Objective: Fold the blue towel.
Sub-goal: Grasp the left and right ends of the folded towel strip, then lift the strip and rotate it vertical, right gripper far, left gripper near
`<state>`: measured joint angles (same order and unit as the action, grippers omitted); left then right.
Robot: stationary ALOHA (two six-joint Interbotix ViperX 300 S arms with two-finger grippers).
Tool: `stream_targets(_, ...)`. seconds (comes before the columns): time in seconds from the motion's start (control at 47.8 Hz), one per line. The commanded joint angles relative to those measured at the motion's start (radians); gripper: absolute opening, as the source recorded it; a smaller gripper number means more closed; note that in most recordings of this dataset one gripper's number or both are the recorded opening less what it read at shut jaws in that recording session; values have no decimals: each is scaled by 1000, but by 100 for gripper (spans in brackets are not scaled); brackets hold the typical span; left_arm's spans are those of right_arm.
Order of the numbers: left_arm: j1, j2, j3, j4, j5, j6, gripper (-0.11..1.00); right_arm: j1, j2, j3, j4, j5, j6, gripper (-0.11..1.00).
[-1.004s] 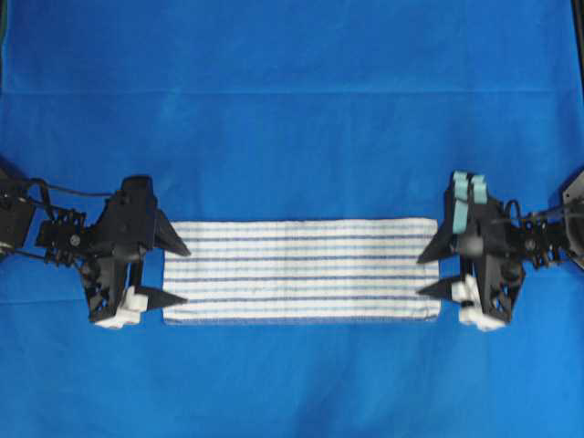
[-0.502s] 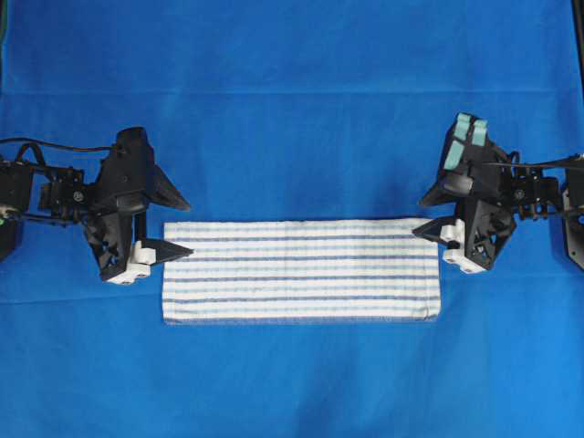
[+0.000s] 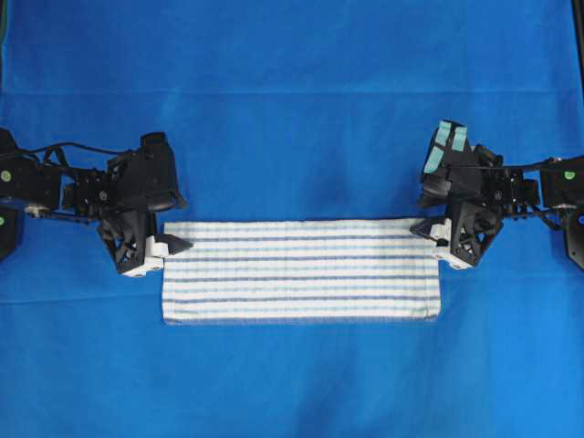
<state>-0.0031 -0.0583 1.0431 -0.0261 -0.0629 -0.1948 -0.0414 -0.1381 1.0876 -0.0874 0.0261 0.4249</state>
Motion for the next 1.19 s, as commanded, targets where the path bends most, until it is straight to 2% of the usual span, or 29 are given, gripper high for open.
stream_targets(0.0, 2, -6, -6, 0, -3, -2, 75, -3, 0, -2, -2, -3, 3, 59)
stream_targets(0.125, 2, -5, -8, 0, 5, -6, 68, 3, -2, 0, -2, -3, 3, 58)
stream_targets(0.209, 2, -6, -8, 0, 17, -12, 50, 12, -2, -3, -2, -2, 2, 53)
stream_targets(0.251, 2, -6, -9, 2, 26, -15, 38, 18, -2, -5, -2, -3, 0, 46)
stream_targets(0.355, -2, -5, -14, 0, 61, -17, 13, 31, -2, -3, -2, -3, 0, 17)
stream_targets(0.418, -2, -5, -18, 0, 74, -17, 2, 34, -2, -5, -2, -3, 0, 3)
stream_targets(0.69, -5, -11, -29, 0, 107, -14, 1, 34, -23, -3, -2, -2, 0, 1)
stream_targets(0.836, -3, -61, -54, 2, 158, 0, 1, 34, -77, -12, -2, 26, 2, 1)
stream_targets(1.171, -8, -304, -101, 2, 259, -2, 1, 34, -351, -72, -6, 245, -2, 1)
